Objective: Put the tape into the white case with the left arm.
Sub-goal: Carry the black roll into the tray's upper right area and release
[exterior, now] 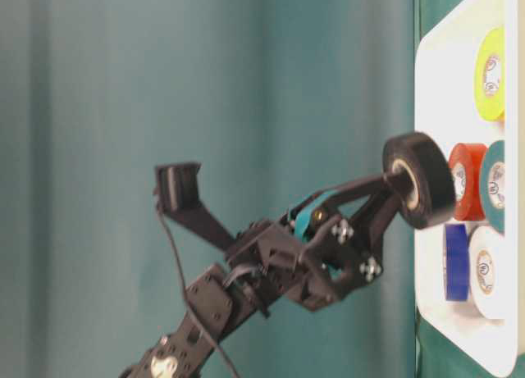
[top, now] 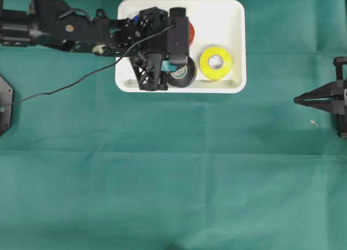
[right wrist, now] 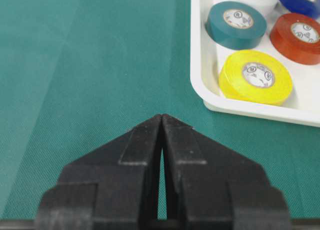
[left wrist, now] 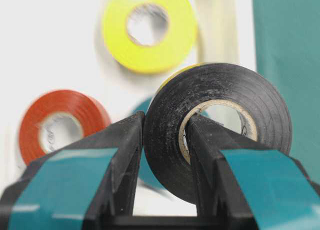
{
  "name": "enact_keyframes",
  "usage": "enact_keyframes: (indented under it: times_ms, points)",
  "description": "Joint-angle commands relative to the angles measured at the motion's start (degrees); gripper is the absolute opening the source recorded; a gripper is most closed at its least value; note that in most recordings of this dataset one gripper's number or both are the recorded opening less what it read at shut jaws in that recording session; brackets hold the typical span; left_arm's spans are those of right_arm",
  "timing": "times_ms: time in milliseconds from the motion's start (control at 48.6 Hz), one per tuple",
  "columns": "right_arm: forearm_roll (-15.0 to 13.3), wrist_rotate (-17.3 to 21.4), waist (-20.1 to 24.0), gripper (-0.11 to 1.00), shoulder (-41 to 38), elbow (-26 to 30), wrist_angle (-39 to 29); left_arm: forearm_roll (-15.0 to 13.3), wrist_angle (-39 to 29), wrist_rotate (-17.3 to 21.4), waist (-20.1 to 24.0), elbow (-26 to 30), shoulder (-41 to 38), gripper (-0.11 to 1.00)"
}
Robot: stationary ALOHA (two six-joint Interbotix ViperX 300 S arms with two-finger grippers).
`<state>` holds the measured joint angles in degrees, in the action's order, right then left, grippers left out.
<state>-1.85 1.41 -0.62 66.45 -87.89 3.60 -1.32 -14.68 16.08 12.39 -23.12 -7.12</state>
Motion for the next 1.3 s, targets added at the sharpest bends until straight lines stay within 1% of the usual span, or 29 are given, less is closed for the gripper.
enact_keyframes:
  times_ms: [0, 165, 432, 721, 968, 1009, 1112, 1194, 1236, 1277]
  points:
    - [0.0, 0.1, 0.0, -0.09, -0.6, 0.7, 0.6, 0.1, 0.5, -0.1, 1.3, 3.3, -0.3, 0.24]
    - [0.0, 0.1, -0.1, -0.09, -0.5, 0.6, 0.6, 0.1, 0.5, -0.1, 3.5, 6.6, -2.7, 0.24]
    - [0.0, 0.1, 0.0, -0.09, -0.5, 0.6, 0.6, 0.1, 0.5, -0.1, 6.2, 10.2, -5.8, 0.24]
    - [-0.1, 0.1, 0.0, -0.09, -0.5, 0.6, 0.6, 0.1, 0.3, -0.1, 6.7, 13.0, -7.7, 0.24]
    - [0.0, 0.1, 0.0, -0.09, -0.5, 0.6, 0.6, 0.1, 0.1, -0.1, 6.7, 13.0, -7.8, 0.25]
    - [-0.1, 0.1, 0.0, -0.09, -0.5, 0.6, 0.6, 0.1, 0.1, -0.1, 6.7, 12.8, -7.8, 0.30]
    - [0.0, 0.1, 0.0, -0.09, -0.5, 0.6, 0.6, 0.1, 0.1, -0.2, 6.7, 12.7, -7.8, 0.61]
    - [-0.1, 0.1, 0.0, -0.09, -0.6, 0.6, 0.6, 0.1, 0.1, -0.2, 6.7, 12.7, -7.6, 0.84]
    - [-0.1, 0.1, 0.0, -0.09, -0.5, 0.6, 0.6, 0.1, 0.1, -0.2, 6.7, 12.7, -7.6, 0.92]
    - [-0.1, 0.1, 0.0, -0.09, -0.5, 0.5, 0.6, 0.1, 0.1, -0.2, 6.7, 12.7, -7.5, 0.96]
